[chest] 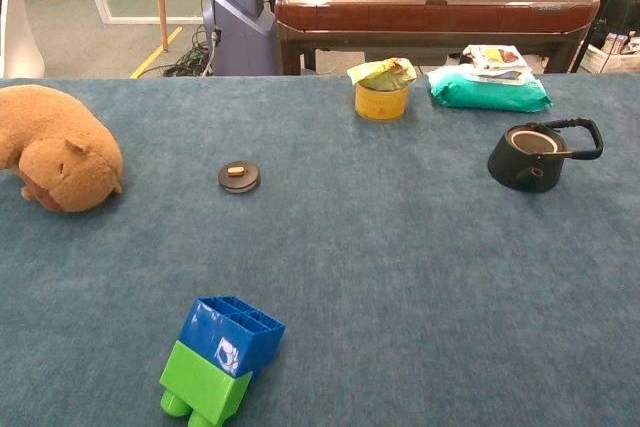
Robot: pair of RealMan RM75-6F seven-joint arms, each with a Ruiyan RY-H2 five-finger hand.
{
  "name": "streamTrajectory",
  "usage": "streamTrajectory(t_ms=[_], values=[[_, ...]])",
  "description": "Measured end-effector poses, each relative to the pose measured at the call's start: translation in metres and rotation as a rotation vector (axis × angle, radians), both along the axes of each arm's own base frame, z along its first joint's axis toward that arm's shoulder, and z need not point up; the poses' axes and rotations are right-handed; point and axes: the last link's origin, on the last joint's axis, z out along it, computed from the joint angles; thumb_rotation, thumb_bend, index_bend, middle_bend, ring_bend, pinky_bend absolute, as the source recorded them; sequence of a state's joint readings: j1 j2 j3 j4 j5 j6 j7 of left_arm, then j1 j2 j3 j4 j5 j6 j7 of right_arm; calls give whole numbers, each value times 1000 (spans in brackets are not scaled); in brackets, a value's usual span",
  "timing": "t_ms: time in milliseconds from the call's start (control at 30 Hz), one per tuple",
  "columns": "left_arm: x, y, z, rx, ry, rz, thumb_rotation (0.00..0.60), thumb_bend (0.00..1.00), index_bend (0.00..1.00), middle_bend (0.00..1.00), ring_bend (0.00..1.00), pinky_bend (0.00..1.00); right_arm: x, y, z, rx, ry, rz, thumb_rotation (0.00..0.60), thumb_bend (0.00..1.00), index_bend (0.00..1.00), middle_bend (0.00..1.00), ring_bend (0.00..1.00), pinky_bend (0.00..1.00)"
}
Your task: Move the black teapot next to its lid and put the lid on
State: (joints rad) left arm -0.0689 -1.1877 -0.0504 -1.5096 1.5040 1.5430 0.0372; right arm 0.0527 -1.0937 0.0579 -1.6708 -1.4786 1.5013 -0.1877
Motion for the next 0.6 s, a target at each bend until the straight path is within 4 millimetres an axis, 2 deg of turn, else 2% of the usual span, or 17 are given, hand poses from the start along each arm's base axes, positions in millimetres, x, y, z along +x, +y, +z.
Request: streamTrajectory(t_ms=[400, 600], values=[[3, 0, 1, 0, 1, -14, 600, 211, 0, 7, 54, 35, -1, 0, -1, 3, 8, -5, 600, 155, 205, 315, 224, 255], [4, -1, 1, -8, 4, -19, 600, 211, 0, 7, 54, 35, 1, -9, -5, 20, 52, 5, 600, 154, 205, 315, 224, 255]])
